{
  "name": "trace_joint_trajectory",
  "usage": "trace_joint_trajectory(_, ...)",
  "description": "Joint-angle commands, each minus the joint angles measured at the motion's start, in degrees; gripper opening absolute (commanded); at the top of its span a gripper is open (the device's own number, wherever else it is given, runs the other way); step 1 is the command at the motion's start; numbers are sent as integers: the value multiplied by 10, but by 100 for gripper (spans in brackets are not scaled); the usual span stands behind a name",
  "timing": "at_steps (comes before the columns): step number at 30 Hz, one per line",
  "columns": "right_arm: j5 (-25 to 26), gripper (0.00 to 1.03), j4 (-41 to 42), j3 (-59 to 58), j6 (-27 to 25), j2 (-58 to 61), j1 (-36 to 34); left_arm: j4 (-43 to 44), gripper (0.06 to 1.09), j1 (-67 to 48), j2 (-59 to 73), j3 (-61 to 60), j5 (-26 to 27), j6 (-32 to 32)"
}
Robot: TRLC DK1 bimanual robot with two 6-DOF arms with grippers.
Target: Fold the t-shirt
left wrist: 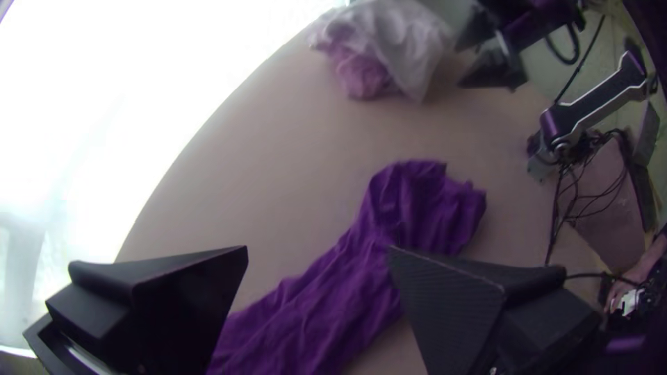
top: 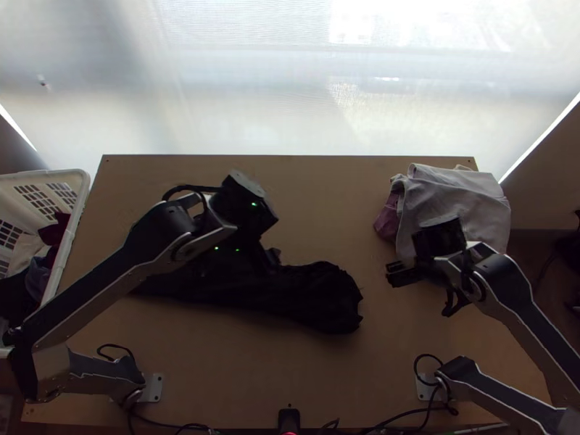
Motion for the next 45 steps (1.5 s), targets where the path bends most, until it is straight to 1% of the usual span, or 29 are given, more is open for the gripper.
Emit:
trace_joint_trajectory(1, -45, 98, -7, 22, 4, 82, 122, 32, 104, 144, -127, -245, 23, 68)
trace_joint_trajectory(3, -48, 98, -6, 22, 1, 112, 144, 37, 104, 180, -143, -289, 42, 86)
trace_joint_trajectory(6, -66, 98, 0, 24, -8, 163, 147, 51, 103, 229, -163, -329, 44, 96)
trace_joint_trajectory(8, -89, 98, 12, 25, -14, 194, 141, 61, 103, 265, -175, -353, 45, 117)
trace_joint_trajectory(10, -114, 98, 14, 32, -14, 220, 137, 92, 103, 303, -189, -378, 52, 147)
trace_joint_trajectory(12, -131, 98, 14, 44, -16, 233, 136, 112, 103, 332, -200, -389, 52, 167)
trace_joint_trajectory(15, -153, 98, 14, 64, -13, 246, 138, 109, 103, 365, -200, -383, 51, 187)
trace_joint_trajectory(23, -203, 96, 19, 93, -7, 287, 151, 107, 103, 381, -200, -380, 51, 191)
trace_joint_trajectory(26, -216, 92, 29, 95, -6, 291, 166, 104, 103, 385, -201, -380, 51, 192)
trace_joint_trajectory(30, -217, 92, 58, 79, -2, 305, 172, 100, 103, 400, -203, -381, 51, 207)
trace_joint_trajectory(32, -217, 92, 63, 76, -3, 312, 170, 100, 103, 411, -203, -384, 51, 225)
trace_joint_trajectory(33, -217, 91, 67, 75, -4, 312, 168, 100, 103, 414, -203, -387, 51, 236)
trace_joint_trajectory(35, -219, 80, 80, 70, -6, 312, 167, 101, 103, 422, -200, -393, 51, 256)
trace_joint_trajectory(36, -221, 77, 88, 66, -6, 312, 167, 101, 103, 428, -198, -397, 51, 264)
trace_joint_trajectory(37, -223, 75, 92, 62, -6, 312, 167, 103, 103, 437, -194, -401, 52, 273)
trace_joint_trajectory(43, -225, 75, 104, 50, -6, 312, 166, 130, 103, 489, -176, -429, 57, 333)
trace_joint_trajectory(45, -225, 75, 104, 48, -6, 312, 165, 139, 103, 510, -170, -440, 81, 375)
